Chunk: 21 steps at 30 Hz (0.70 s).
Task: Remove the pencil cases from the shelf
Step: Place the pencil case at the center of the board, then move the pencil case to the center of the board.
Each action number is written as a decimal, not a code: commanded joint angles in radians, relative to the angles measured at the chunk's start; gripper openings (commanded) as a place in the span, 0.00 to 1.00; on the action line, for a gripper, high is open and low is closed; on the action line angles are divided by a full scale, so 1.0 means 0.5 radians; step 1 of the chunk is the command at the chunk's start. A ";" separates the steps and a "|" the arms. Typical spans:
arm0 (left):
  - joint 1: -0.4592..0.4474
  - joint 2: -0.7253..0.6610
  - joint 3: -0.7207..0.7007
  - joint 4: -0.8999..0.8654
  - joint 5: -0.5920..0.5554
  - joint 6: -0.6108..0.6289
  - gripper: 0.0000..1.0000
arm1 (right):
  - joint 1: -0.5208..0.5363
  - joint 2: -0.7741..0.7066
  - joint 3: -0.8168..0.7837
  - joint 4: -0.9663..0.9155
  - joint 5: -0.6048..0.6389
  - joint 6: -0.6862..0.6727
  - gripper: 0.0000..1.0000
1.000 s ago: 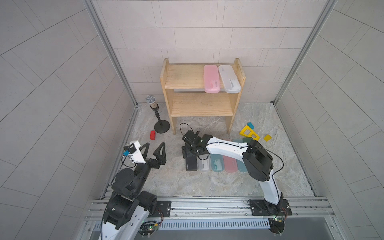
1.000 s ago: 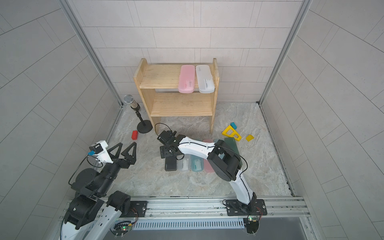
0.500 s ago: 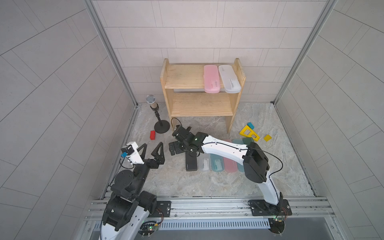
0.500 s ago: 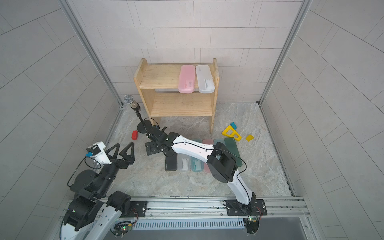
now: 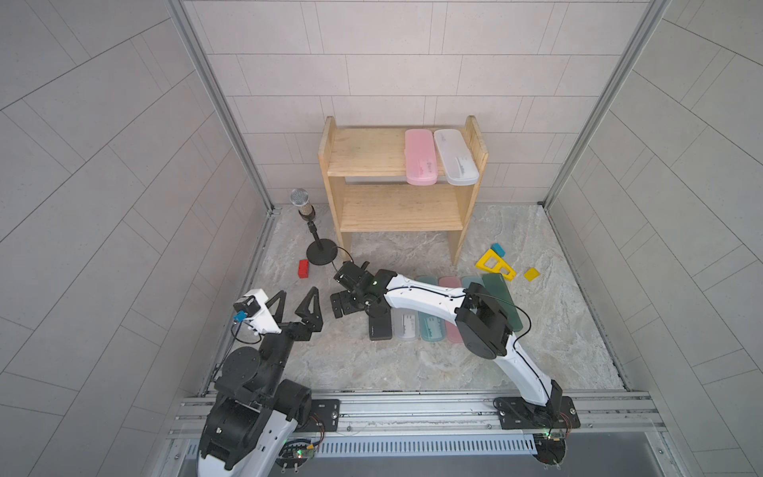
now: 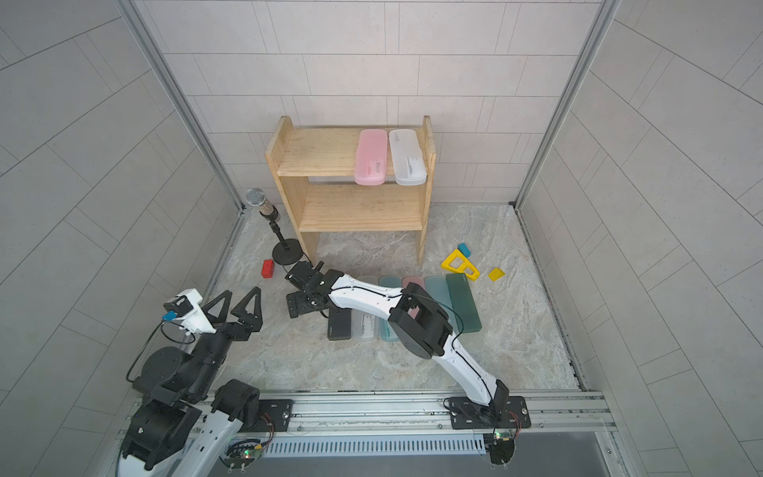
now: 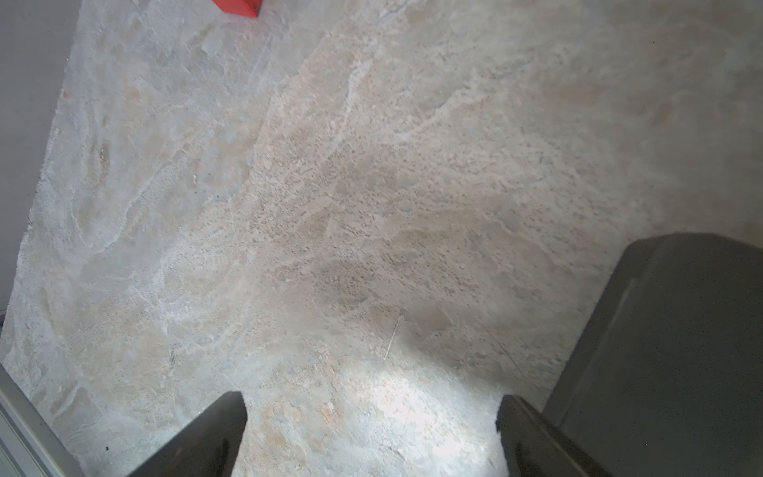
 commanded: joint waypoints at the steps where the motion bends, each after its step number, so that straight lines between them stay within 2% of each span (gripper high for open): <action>1: 0.004 -0.022 0.046 -0.041 0.000 -0.011 1.00 | -0.007 -0.001 -0.031 -0.045 0.043 0.010 1.00; 13: 0.004 0.024 0.064 0.032 0.090 -0.095 1.00 | -0.066 -0.107 -0.212 -0.050 0.097 -0.034 1.00; 21: 0.004 0.259 0.248 0.146 0.230 -0.235 1.00 | -0.066 -0.520 -0.340 0.096 0.088 -0.111 1.00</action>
